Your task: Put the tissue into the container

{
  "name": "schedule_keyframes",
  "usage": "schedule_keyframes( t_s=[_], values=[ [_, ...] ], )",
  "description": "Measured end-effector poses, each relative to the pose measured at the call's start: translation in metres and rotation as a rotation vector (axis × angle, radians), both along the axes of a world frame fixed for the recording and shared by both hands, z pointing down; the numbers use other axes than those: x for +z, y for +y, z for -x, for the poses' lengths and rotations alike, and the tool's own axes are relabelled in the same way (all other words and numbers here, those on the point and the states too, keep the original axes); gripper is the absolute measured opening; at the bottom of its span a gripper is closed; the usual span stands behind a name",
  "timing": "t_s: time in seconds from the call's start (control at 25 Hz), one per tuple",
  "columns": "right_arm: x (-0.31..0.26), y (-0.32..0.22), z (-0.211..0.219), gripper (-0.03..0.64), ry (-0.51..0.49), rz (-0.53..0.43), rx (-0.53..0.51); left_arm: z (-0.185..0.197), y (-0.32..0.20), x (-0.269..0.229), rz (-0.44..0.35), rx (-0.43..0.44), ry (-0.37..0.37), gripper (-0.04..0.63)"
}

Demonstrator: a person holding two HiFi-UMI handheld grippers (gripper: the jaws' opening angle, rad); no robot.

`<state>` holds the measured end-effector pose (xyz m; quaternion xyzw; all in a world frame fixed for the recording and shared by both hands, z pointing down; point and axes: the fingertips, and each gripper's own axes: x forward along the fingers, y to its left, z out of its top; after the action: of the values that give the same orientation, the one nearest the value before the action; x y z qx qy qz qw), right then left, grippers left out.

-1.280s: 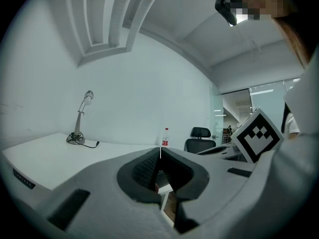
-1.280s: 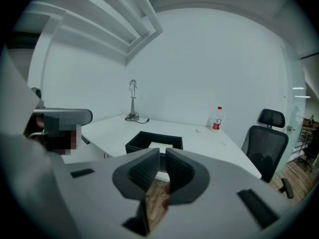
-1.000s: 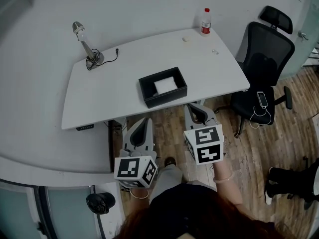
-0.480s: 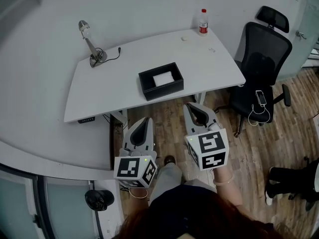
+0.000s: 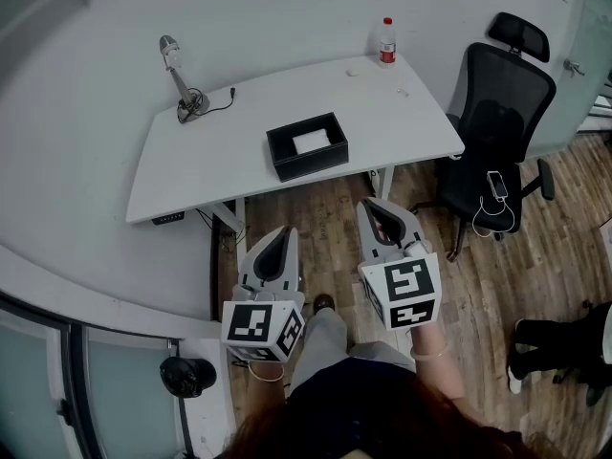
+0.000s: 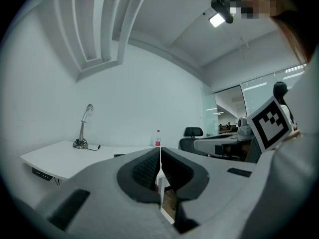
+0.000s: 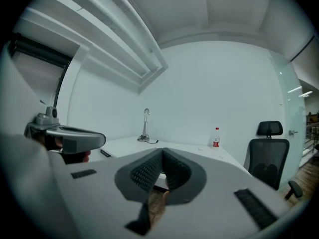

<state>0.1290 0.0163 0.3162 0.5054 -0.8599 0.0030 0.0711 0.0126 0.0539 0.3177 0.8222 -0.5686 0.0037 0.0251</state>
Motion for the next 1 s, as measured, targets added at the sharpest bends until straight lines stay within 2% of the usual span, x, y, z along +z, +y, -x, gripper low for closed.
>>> schedule_keyframes(
  t_s=[1.0],
  values=[
    [-0.003, 0.096, -0.032, 0.020, -0.033, -0.047, 0.009, -0.036, 0.087, 0.011, 0.009, 0.027, -0.017, 0.029]
  ],
)
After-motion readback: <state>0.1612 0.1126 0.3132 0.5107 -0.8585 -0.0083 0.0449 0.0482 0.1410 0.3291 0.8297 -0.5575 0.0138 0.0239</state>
